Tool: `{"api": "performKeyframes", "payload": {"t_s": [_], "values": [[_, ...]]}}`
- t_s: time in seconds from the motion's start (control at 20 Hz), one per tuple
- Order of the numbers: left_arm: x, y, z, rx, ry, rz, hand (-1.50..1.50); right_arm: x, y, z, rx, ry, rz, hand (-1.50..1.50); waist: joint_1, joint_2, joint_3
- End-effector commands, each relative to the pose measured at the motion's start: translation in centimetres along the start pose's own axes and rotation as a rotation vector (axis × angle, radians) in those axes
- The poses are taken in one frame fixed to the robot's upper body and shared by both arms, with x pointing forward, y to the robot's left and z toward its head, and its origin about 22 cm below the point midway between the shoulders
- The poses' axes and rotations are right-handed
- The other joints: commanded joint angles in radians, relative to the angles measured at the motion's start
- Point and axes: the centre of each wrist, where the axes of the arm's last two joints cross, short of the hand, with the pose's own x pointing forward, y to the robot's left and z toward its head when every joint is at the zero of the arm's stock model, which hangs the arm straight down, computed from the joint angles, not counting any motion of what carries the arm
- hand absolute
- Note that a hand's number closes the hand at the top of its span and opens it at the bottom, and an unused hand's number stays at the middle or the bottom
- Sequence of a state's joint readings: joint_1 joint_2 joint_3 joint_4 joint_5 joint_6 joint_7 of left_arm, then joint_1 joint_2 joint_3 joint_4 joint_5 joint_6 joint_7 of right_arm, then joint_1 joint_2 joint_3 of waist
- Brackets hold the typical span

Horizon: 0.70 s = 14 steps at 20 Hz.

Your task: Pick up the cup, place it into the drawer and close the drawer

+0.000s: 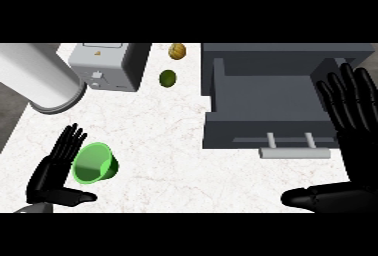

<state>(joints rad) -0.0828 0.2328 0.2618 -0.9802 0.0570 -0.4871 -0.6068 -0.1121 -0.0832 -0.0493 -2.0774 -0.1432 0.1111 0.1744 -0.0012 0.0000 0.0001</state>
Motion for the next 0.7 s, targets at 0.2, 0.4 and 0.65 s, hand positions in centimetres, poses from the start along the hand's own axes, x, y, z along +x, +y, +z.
{"api": "performKeyframes", "payload": {"t_s": [0.2, 0.4, 0.65], "values": [[-2.8, 0.6, -0.7, 0.002, 0.007, -0.016, -1.5, -1.3, -2.3, 0.3, -0.008, -0.004, -0.021, -1.5, -0.004, 0.001, -0.001], [-3.1, 0.1, -0.5, -0.01, 0.01, 0.01, -1.5, -0.1, 1.7, 0.3, 0.015, 0.016, -0.016, -1.5, -0.002, 0.0, -0.001], [-4.1, 0.8, 0.5, -0.029, 0.011, 0.023, -1.5, 1.4, -1.3, -2.4, 0.017, -0.017, -0.007, -1.5, -0.002, 0.002, -0.001]]}}
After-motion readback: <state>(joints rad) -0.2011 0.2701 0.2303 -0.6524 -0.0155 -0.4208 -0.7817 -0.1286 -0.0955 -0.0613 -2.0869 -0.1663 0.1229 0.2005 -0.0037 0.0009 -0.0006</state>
